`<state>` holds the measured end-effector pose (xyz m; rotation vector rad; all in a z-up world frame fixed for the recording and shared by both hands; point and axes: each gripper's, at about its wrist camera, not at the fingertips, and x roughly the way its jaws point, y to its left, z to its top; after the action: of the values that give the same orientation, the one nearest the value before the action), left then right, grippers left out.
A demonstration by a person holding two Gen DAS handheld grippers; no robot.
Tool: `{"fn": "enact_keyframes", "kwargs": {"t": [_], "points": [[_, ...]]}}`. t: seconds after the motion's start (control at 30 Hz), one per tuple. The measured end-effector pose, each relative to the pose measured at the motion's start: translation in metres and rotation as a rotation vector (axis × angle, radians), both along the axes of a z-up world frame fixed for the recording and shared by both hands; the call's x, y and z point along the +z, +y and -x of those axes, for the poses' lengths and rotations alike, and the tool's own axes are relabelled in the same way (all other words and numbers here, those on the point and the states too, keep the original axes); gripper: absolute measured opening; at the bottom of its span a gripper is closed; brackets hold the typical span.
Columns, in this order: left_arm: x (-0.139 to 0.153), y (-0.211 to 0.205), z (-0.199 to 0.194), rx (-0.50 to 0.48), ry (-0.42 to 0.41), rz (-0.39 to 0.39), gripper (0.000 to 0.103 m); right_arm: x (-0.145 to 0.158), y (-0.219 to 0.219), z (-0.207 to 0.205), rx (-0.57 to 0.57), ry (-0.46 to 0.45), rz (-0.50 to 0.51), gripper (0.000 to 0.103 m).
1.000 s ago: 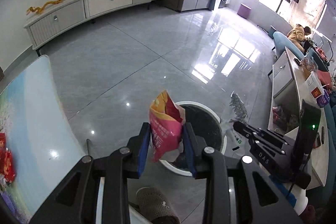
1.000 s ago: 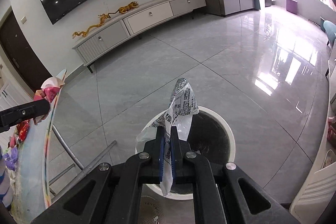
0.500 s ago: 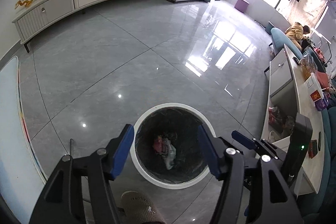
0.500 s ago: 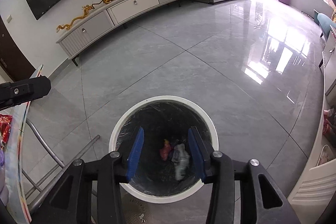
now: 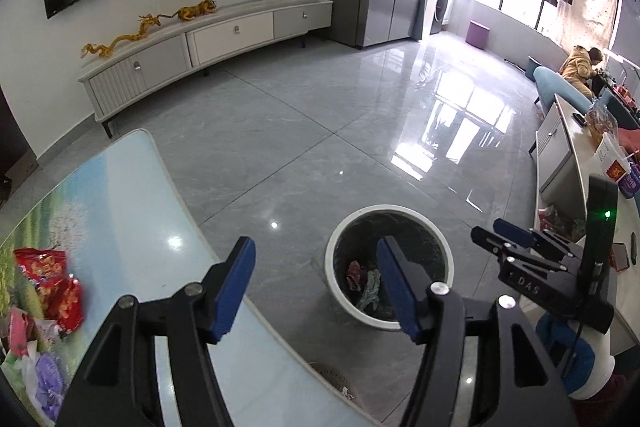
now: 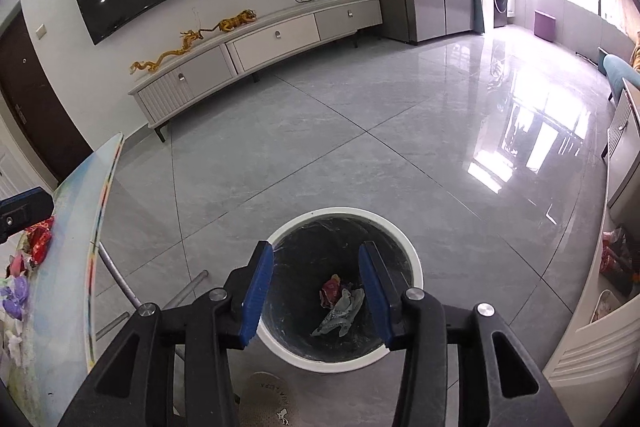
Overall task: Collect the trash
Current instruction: 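Grasp the red snack bag with the right tool while the left grasps the green paper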
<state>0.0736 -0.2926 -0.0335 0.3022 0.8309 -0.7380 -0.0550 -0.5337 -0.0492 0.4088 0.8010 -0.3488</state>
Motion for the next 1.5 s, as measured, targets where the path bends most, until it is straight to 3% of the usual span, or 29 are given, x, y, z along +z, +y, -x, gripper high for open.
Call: {"fn": "enact_keyframes", "kwargs": {"t": [0.13,0.5,0.67,0.93,1.13,1.5], "points": [[0.015,0.053,0.010,0.054,-0.045,0.026,0.068,0.023,0.025,0.003,0.033,-0.036,0.034,0.047],[0.044,0.204,0.027,0.241,-0.134,0.108,0.068,0.069,0.099,-0.001,0.157,-0.109,0.088,0.049],[0.038,0.269,0.033,0.345,-0.130,0.133,0.068,0.079,0.132,-0.008,0.218,-0.125,0.105,0.050],[0.007,0.358,0.017,0.525,-0.090,0.098,0.068,0.081,0.185,-0.028,0.328,-0.109,0.115,0.050],[-0.008,0.393,-0.016,0.611,-0.076,0.070,0.068,0.077,0.218,-0.057,0.414,-0.088,0.123,0.053],[-0.046,0.402,-0.080,0.644,-0.018,0.014,0.068,0.069,0.291,-0.132,0.606,-0.064,0.141,0.057]]}}
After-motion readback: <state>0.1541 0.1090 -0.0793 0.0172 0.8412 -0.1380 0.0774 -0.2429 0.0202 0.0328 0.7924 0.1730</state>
